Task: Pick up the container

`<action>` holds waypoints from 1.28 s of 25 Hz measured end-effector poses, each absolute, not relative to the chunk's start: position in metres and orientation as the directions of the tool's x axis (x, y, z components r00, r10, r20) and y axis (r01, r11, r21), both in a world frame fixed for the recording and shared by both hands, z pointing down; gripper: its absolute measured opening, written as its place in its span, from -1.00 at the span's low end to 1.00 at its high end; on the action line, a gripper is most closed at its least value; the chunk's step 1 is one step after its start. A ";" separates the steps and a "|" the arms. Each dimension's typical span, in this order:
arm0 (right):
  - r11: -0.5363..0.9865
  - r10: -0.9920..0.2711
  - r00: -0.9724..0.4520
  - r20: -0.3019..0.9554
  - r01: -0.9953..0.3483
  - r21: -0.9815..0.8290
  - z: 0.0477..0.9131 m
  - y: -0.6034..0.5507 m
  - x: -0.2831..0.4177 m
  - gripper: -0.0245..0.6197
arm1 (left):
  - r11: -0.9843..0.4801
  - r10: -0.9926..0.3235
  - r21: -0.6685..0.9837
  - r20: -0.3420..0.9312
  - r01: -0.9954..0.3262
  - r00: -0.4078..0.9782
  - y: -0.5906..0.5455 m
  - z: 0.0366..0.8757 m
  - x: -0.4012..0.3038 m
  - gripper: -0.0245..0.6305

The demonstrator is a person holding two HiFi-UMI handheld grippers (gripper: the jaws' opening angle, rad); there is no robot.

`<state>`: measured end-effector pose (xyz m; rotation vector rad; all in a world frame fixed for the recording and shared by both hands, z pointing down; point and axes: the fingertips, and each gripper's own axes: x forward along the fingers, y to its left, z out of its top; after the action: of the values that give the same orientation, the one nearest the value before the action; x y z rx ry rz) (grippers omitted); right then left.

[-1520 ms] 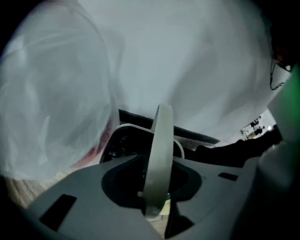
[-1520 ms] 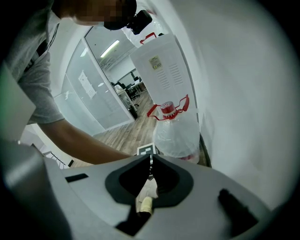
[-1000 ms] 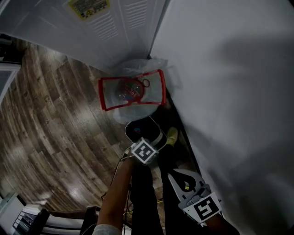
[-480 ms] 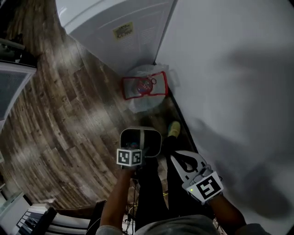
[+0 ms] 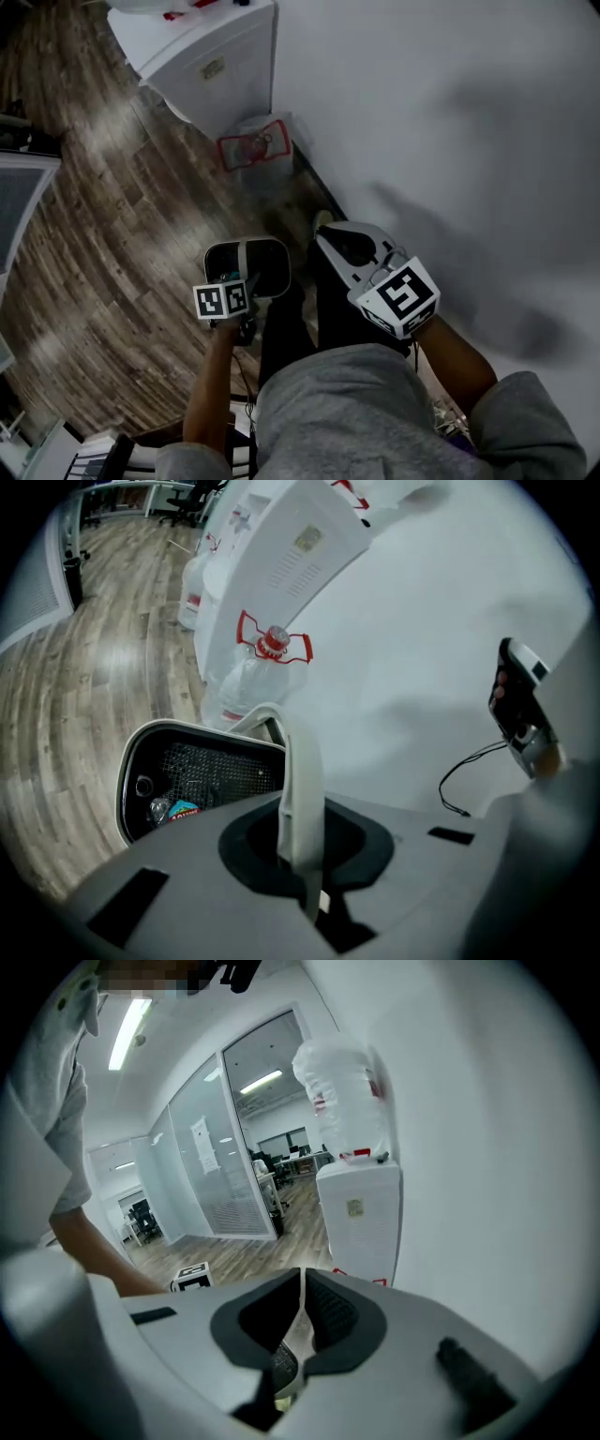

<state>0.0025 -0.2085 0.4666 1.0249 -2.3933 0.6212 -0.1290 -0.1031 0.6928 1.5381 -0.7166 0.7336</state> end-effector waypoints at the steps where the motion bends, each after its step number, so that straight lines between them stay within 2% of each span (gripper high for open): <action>1: 0.626 -0.555 -0.612 0.563 -0.753 -0.201 0.455 -0.210 0.005 -0.82 | -0.076 -0.042 0.604 0.793 -0.793 0.608 -0.103 0.680 -0.131 -0.86; 7: 0.593 -0.645 -0.558 0.522 -0.797 -0.120 0.397 -0.208 0.023 -0.82 | -0.012 -0.103 0.621 0.779 -0.784 0.618 -0.094 0.617 -0.140 -0.86; 16: 0.481 -0.767 -0.475 0.431 -0.871 -0.105 0.324 -0.194 0.051 -0.82 | 0.048 -0.163 0.648 0.756 -0.760 0.634 -0.082 0.561 -0.151 -0.86; 26: 0.439 -0.826 -0.420 0.375 -0.898 -0.038 0.258 -0.173 0.085 -0.82 | 0.087 -0.208 0.647 0.755 -0.757 0.621 -0.072 0.539 -0.157 -0.86; 32: 0.454 -0.823 -0.455 0.339 -0.887 -0.090 0.252 -0.180 0.109 -0.82 | 0.158 -0.274 0.624 0.772 -0.765 0.574 -0.072 0.527 -0.144 -0.86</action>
<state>0.1095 -0.1797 0.2520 1.4777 -2.4591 0.3726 -0.1438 -0.0717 0.5266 1.4160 -0.9584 0.4422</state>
